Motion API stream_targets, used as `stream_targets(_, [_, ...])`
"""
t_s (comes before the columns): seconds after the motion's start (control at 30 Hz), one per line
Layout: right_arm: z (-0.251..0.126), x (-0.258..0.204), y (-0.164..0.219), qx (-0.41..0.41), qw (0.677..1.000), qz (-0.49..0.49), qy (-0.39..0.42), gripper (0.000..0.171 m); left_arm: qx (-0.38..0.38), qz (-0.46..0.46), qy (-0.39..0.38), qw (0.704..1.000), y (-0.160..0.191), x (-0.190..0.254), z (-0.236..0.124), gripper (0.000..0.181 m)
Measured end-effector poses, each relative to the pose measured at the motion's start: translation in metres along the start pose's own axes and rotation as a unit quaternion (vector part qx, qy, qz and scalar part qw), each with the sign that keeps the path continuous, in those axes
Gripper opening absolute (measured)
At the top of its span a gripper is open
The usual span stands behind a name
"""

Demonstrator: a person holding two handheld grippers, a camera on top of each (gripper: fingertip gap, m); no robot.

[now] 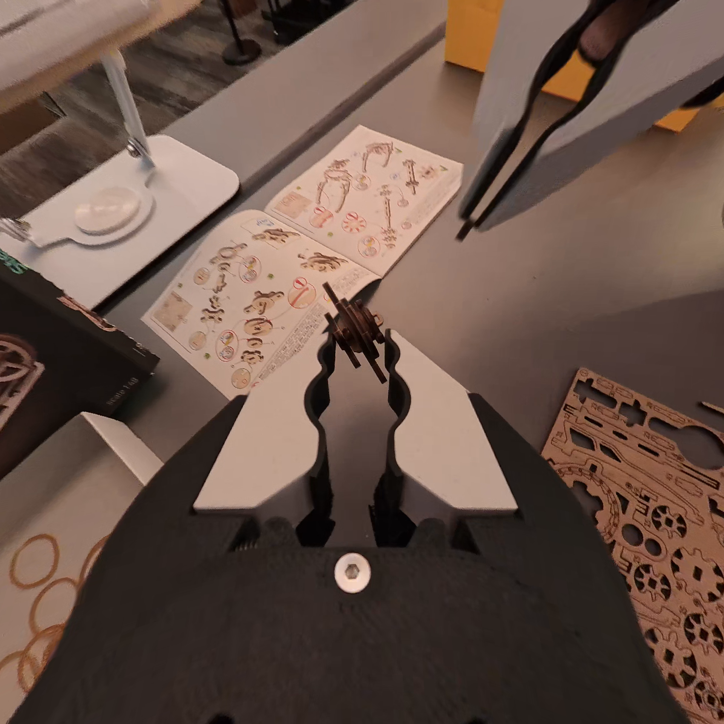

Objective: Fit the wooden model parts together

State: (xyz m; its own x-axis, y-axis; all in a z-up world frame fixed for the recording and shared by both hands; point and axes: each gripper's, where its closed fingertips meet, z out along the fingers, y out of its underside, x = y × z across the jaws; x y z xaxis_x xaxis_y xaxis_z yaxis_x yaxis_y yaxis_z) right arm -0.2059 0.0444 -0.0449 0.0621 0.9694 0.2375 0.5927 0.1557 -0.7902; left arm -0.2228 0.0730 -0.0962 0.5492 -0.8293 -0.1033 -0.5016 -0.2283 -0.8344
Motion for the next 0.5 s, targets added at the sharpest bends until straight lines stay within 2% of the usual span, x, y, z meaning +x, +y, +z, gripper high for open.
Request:
stream_targets(0.27, [0.012, 0.004, 0.005, -0.001, 1.000, 0.011, 0.005, 0.002, 0.014, 0.027, -0.047, 0.998, -0.011, -0.001, -0.004, 0.023])
stream_targets(0.5, [0.025, 0.007, 0.011, -0.037, 0.999, -0.003, 0.035, 0.002, 0.008, 0.056, -0.078, 0.995, -0.013, 0.000, -0.005, 0.023])
